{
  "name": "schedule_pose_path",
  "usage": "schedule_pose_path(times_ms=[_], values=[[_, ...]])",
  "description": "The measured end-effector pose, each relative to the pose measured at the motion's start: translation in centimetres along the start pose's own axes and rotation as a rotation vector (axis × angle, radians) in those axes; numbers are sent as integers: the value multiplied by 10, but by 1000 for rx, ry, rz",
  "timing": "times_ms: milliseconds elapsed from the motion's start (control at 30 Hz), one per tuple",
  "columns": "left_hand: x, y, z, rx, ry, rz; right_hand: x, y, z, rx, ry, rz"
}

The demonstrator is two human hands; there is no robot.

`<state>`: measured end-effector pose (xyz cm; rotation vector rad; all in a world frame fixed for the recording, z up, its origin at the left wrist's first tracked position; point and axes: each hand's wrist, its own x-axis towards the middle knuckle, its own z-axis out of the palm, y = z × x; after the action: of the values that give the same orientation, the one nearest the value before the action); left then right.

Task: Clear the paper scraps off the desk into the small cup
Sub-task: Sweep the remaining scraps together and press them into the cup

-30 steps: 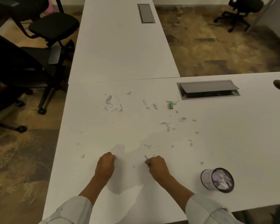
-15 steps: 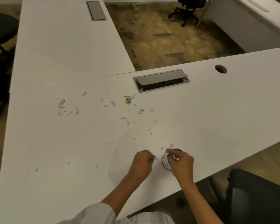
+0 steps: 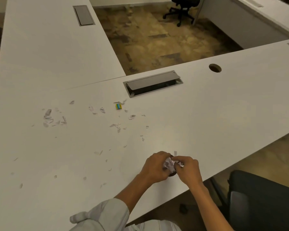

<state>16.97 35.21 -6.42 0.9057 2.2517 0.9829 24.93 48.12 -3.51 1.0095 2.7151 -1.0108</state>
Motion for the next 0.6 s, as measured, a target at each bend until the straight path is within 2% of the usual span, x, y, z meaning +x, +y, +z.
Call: schedule_pose_path(times_ms=[167, 333, 467, 600], values=[[-8, -10, -12, -50, -16, 33, 0, 0, 5, 5, -33, -13], [-13, -19, -12, -113, -38, -5, -8, -1, 4, 18, -108, -85], [-17, -26, -10, -107, -9, 2, -16, 10, -6, 110, -74, -105], [-18, -26, -11, -97, 24, 18, -22, 23, -15, 175, 55, -75]])
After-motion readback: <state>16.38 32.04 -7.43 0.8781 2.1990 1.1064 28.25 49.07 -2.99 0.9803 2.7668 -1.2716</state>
